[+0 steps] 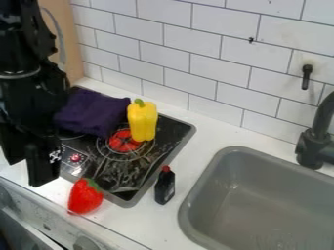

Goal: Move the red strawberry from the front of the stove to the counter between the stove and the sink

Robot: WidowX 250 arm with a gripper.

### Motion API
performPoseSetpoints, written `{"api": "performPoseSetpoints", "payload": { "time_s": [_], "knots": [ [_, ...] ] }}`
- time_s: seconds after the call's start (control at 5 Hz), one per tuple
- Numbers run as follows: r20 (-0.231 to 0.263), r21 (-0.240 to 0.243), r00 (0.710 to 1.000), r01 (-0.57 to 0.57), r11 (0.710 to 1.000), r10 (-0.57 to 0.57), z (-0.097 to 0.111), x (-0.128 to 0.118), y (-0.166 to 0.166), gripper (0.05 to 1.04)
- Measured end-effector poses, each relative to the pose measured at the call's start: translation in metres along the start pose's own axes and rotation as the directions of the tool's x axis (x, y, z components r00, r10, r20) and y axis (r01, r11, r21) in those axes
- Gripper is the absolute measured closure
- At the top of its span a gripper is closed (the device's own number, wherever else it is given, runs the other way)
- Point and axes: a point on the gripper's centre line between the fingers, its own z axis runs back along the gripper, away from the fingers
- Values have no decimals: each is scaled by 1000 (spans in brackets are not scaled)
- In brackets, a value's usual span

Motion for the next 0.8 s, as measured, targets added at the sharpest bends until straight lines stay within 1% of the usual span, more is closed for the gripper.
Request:
{"api": "performPoseSetpoints", "payload": {
  "time_s": [0.2,0.4,0.6,0.8],
  "knots": [
    [-11,-8,1000,0,1000,0,-3,-1,-1,76],
    [22,-4,999,49,999,-49,-17,14,-5,75],
    [64,11,994,86,996,-86,-24,27,-7,76],
    [64,16,991,120,993,-121,-34,38,-11,76]
  ]
}}
